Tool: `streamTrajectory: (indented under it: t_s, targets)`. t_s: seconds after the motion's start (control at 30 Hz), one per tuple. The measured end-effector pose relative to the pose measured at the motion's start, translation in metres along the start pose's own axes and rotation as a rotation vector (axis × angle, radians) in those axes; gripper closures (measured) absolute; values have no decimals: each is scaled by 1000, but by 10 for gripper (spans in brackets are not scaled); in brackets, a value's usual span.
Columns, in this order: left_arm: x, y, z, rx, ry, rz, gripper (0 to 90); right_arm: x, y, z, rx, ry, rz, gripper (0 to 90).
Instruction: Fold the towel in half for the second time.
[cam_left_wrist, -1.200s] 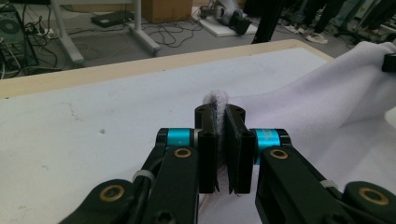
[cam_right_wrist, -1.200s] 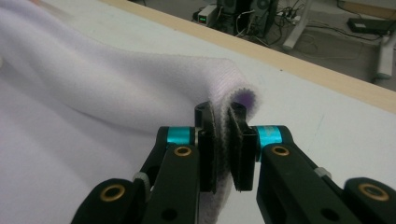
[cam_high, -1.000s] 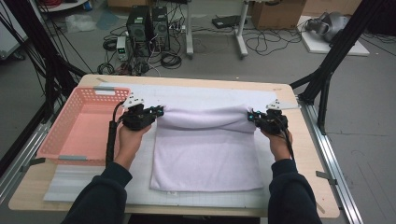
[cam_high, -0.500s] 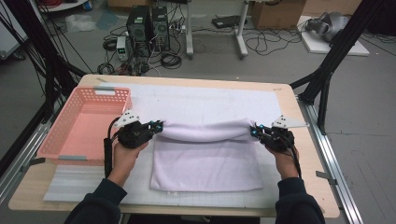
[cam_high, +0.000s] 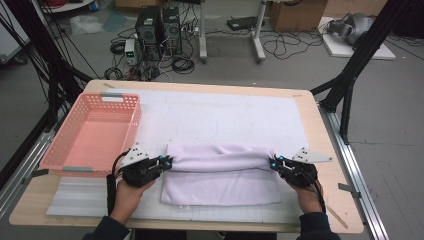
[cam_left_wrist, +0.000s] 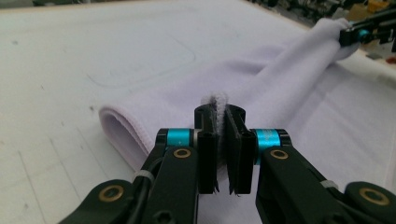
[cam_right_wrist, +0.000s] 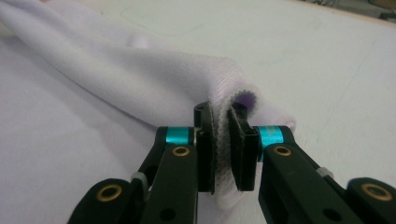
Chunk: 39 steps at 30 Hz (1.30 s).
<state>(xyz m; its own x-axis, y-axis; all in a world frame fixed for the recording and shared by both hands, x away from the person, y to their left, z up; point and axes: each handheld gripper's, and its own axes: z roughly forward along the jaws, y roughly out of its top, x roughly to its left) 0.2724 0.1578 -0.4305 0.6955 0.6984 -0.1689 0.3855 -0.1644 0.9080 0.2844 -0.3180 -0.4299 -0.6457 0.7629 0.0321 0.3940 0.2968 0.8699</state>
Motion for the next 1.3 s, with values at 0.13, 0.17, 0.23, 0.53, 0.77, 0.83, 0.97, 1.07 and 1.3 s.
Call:
streamTrajectory:
  t_s: [0.13,0.17,0.23,0.53,0.77,0.83,0.97,1.07,1.3]
  targets:
    - [-6,-5,-6,6,4,3,835,6,-2,-7,-12,6,2,820]
    - [-7,-7,-7,7,3,0,835,7,-3,-8,-12,10,4,819]
    - [-8,-9,-11,8,-3,-6,835,10,-4,-10,1,19,3,816]
    - [-7,-15,-16,49,-50,-80,654,12,-13,-23,19,65,33,671]
    - [-3,-10,-14,48,-34,-104,396,5,-6,-36,-138,60,180,405]
    - [-4,-12,-9,70,-36,-104,392,7,-4,-31,-133,59,175,393]
    - [-7,-15,0,110,-39,-64,518,14,-2,-17,-66,85,89,626]
    - [-11,-17,1,127,-37,-10,792,16,-2,-17,-48,109,53,787]
    - [-14,-10,-18,89,-71,-9,840,13,-10,-36,-44,179,31,807]
